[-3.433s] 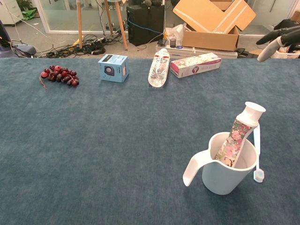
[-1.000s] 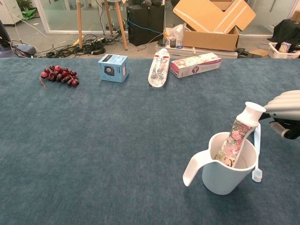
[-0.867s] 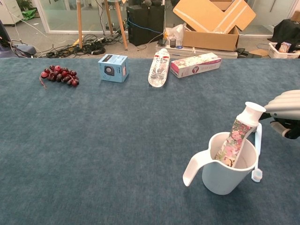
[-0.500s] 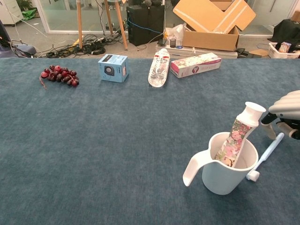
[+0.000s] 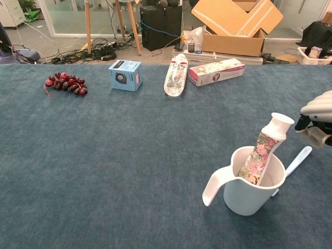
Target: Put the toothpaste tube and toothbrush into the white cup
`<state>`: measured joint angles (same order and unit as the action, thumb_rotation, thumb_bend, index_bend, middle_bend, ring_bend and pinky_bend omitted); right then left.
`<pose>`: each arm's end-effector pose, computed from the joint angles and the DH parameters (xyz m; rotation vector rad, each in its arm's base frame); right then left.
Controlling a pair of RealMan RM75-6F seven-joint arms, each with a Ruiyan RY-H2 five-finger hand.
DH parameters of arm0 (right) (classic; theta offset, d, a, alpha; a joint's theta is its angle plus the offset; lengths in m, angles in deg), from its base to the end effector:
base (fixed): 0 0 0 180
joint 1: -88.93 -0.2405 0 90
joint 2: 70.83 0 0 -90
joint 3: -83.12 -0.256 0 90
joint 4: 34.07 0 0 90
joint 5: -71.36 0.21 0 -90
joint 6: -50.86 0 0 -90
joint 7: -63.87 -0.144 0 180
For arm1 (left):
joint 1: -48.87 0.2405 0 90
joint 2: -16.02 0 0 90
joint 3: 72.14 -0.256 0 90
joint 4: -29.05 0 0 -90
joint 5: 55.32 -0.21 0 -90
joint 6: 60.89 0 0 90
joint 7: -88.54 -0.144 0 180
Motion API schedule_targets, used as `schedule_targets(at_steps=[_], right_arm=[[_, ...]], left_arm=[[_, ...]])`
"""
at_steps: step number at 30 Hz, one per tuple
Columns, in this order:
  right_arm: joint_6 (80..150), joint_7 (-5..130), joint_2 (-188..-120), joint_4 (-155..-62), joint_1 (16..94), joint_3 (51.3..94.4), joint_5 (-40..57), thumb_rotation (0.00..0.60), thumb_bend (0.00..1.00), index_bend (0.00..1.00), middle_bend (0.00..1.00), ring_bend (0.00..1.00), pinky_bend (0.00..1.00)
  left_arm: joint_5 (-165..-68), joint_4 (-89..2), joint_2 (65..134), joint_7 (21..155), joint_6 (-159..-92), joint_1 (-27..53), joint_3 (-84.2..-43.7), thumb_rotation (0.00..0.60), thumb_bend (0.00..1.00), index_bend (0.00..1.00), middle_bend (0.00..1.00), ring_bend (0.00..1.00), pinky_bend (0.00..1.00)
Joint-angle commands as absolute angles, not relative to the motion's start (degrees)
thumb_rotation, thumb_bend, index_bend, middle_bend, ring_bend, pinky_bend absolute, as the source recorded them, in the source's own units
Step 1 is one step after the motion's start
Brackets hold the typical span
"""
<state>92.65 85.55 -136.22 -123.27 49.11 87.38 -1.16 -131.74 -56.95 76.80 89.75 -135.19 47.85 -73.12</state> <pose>-0.2619 -0.3065 0.0674 2.1521 -0.7178 0.3049 -0.3858 0.1374 0.1730 -1.3332 -1.0769 -0.5118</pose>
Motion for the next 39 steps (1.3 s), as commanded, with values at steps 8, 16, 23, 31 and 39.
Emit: schedule_targets(at_steps=[8,16,23,31,39], right_arm=[[99.42,74.63,-138.51,-117.39,52.05,88.20,-13.34,0.600,0.24,0.50,0.31,0.18,0.37],[104.97,68.01,-142.24,-111.13,53.52,89.81,-21.18,0.600,0.18,0.48,0.05,0.00,0.15],[110.38,66.27,-144.96,-106.54,54.99,91.35,-26.71,0.600,0.13,0.48,0.01,0.00,0.12],[113.91,66.65,-148.06,-101.55,56.62,92.39,-29.65,0.600,0.12,0.46,0.00,0.00,0.11],[114.08,65.67,-149.16,-100.16,56.79,92.69,-30.32,0.600,0.12,0.46,0.00,0.00,0.11]], left_arm=[[-131.61,-56.89,76.87,89.68,-135.02,47.80,-73.12,0.600,0.00,0.49,0.27,0.21,0.29],[-131.58,-56.89,76.94,89.54,-134.87,47.75,-73.17,0.600,0.00,0.49,0.27,0.21,0.29],[-131.47,-56.91,76.90,89.56,-134.83,47.77,-73.15,0.600,0.00,0.49,0.27,0.21,0.29],[-131.31,-57.05,76.83,89.40,-134.64,47.72,-73.16,0.600,0.00,0.49,0.27,0.21,0.29],[-131.47,-57.02,76.82,89.61,-134.74,47.72,-73.17,0.600,0.00,0.49,0.27,0.21,0.29]])
